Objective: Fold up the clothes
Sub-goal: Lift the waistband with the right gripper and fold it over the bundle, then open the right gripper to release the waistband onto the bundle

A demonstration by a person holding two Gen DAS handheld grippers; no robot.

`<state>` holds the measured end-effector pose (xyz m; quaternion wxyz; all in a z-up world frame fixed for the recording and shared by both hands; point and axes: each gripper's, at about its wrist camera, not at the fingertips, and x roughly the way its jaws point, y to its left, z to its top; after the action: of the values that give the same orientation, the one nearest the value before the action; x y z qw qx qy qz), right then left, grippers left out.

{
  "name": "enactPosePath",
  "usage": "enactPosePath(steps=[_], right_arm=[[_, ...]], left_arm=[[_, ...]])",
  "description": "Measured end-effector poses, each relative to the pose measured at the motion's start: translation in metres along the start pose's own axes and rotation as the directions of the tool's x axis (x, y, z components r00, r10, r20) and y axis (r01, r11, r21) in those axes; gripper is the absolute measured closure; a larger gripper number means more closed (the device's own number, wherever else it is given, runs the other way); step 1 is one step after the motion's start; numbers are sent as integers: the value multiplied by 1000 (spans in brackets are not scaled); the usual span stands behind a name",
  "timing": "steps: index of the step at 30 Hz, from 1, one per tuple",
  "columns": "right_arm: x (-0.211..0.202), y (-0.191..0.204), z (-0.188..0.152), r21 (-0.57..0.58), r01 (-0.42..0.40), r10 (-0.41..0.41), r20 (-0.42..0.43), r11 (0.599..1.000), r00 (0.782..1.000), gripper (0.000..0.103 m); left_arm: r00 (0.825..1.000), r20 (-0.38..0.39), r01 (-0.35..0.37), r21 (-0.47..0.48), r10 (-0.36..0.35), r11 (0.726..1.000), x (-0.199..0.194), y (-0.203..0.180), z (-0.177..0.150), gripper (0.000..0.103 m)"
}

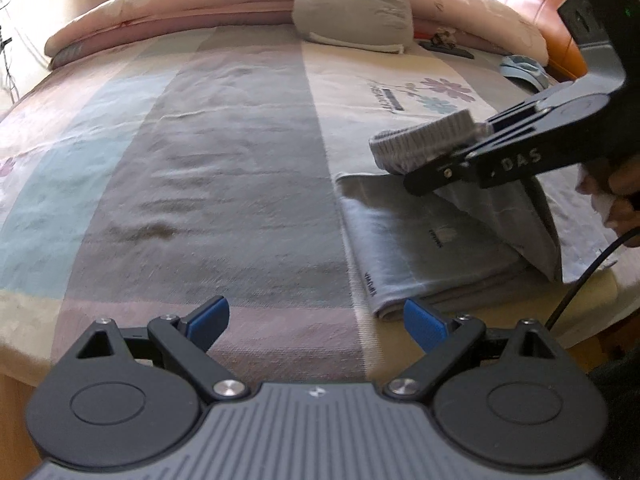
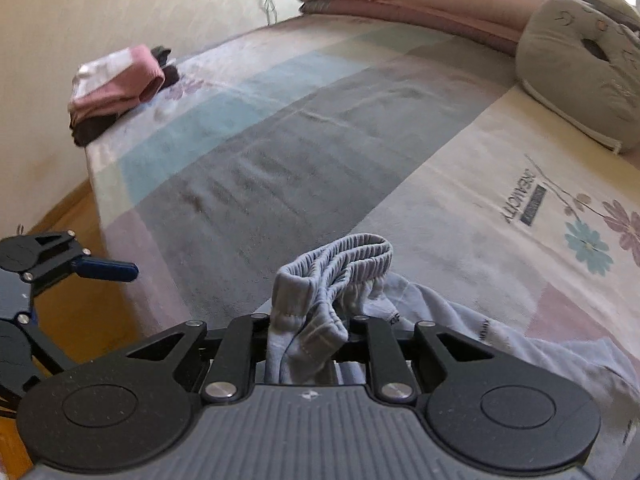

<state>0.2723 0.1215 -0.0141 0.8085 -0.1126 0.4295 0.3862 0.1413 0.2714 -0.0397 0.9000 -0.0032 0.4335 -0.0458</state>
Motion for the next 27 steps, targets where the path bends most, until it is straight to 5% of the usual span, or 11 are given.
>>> enactPosePath(steps=[6, 9, 13, 17, 25, 26, 27], right_arm=[[11, 4, 0, -8, -51, 50, -36, 999, 998, 57], [5, -2, -1, 25, -190, 190, -12, 982, 982, 40], [-6, -13, -2, 44, -240, 239, 29, 970, 971, 40], [-18, -20, -10, 0, -217, 217, 3, 976, 976, 61], [-7, 25, -33, -253, -198, 183, -83, 947, 980, 61], [-3, 31, -35, -284, -183, 164, -89, 941, 982, 65], [0, 36, -37, -316, -159, 138, -88, 935, 986, 79]], left_arm=[[1000, -10, -4, -20, 3, 1000, 3, 4, -2, 9], [1000, -17, -1, -22, 0, 1000, 5, 3, -3, 9], [1000, -18, 6, -19, -7, 1000, 8, 0, -2, 9], [1000, -22, 9, -22, -10, 1000, 9, -2, -3, 9], [999, -41, 2, -46, -4, 999, 12, -6, -12, 9], [999, -40, -1, -47, -1, 999, 11, -6, -13, 9], [999, -36, -1, -50, -1, 999, 10, -6, -14, 9]])
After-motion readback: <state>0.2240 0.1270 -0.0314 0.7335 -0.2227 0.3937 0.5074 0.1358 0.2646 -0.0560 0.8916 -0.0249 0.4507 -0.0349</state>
